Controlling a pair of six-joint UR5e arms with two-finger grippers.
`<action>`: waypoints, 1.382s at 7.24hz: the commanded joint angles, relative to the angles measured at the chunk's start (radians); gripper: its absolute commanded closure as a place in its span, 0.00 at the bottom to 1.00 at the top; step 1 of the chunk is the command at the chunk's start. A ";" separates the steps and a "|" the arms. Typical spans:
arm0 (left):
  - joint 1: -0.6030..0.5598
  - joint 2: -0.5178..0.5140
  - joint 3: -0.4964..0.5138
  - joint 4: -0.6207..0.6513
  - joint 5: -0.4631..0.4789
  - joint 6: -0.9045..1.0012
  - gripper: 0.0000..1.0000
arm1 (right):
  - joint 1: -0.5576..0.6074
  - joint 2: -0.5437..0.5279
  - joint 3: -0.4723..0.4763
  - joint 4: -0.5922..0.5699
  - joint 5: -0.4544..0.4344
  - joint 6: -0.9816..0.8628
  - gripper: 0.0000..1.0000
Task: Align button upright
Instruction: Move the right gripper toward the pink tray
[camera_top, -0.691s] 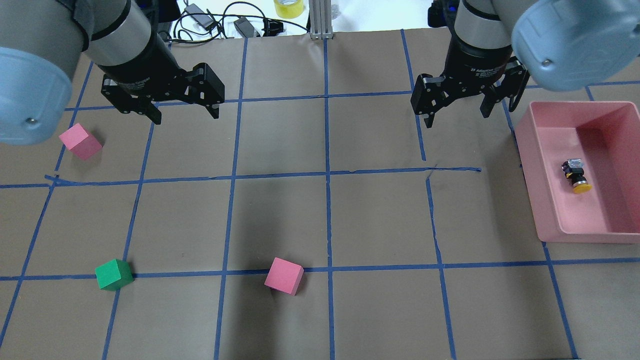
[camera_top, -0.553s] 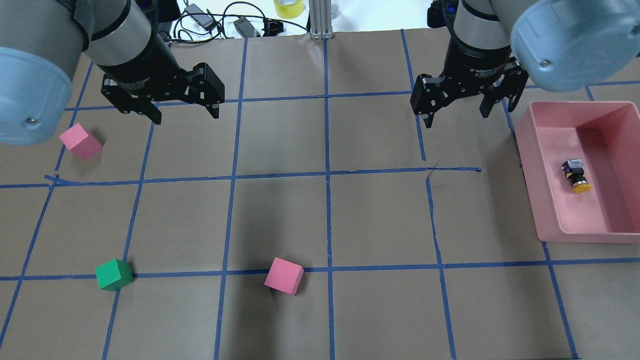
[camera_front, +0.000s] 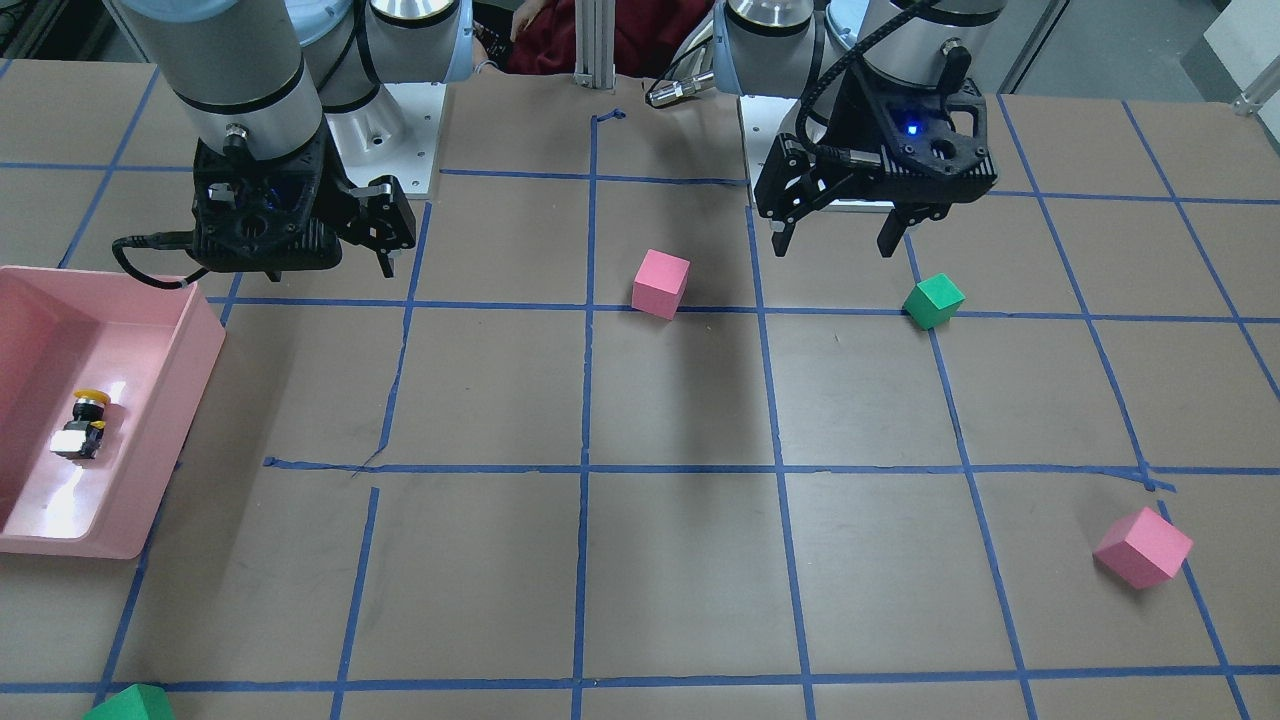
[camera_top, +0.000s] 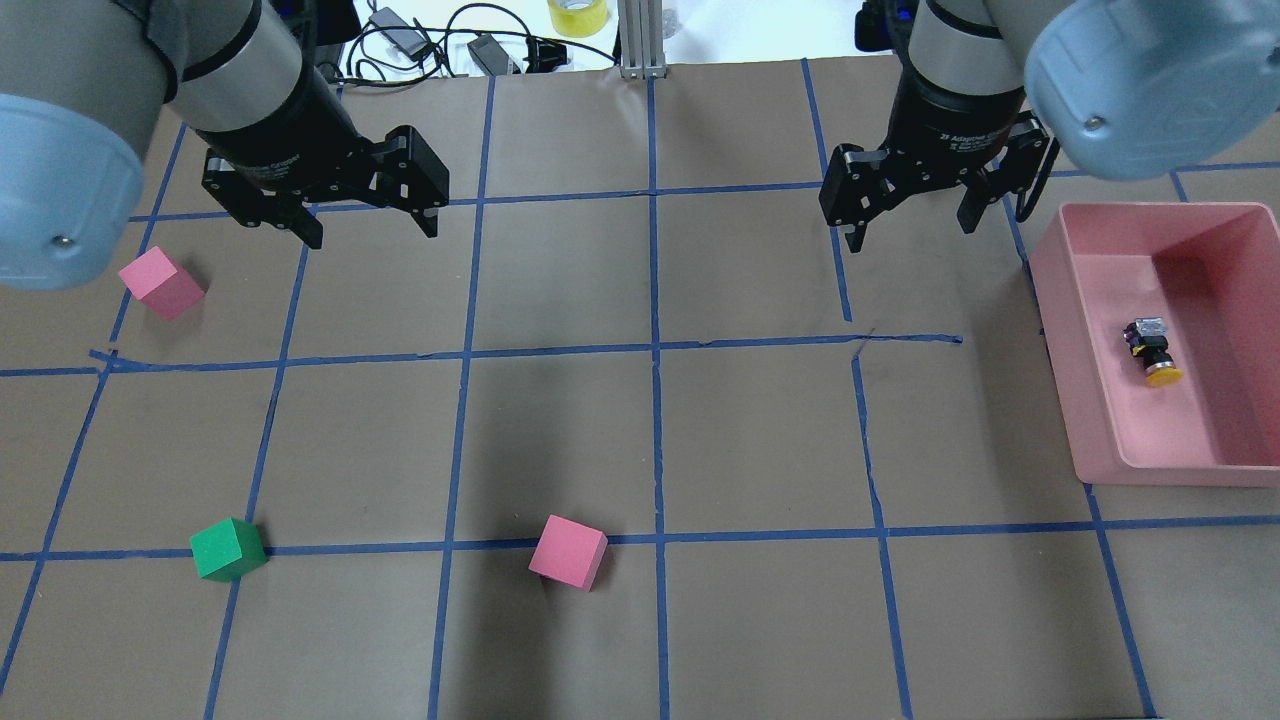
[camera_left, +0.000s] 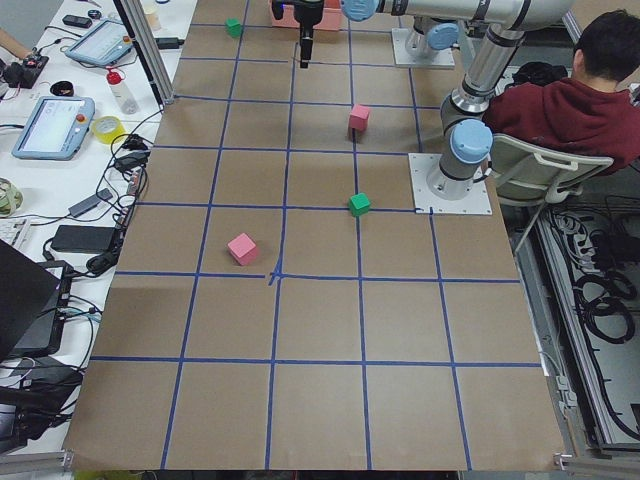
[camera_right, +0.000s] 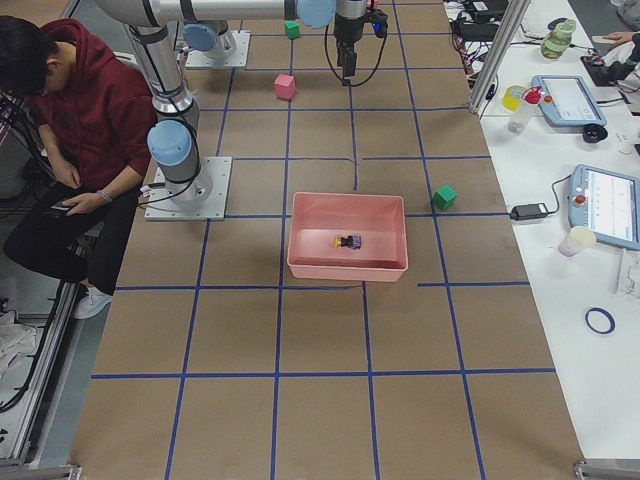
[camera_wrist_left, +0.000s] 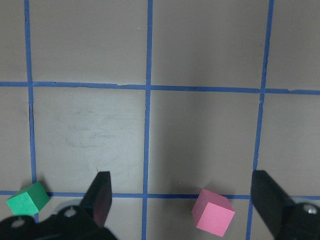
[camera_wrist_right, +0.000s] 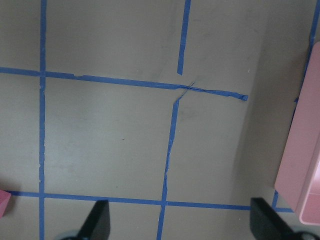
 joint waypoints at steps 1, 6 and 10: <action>-0.001 0.000 0.000 0.000 0.000 -0.001 0.00 | -0.012 -0.007 -0.046 0.006 -0.002 0.002 0.00; 0.001 0.000 0.000 0.000 0.000 0.001 0.00 | -0.032 -0.018 -0.056 0.013 0.053 0.002 0.00; 0.001 0.000 0.000 0.000 0.000 0.001 0.00 | -0.201 -0.006 -0.039 0.010 0.008 -0.018 0.00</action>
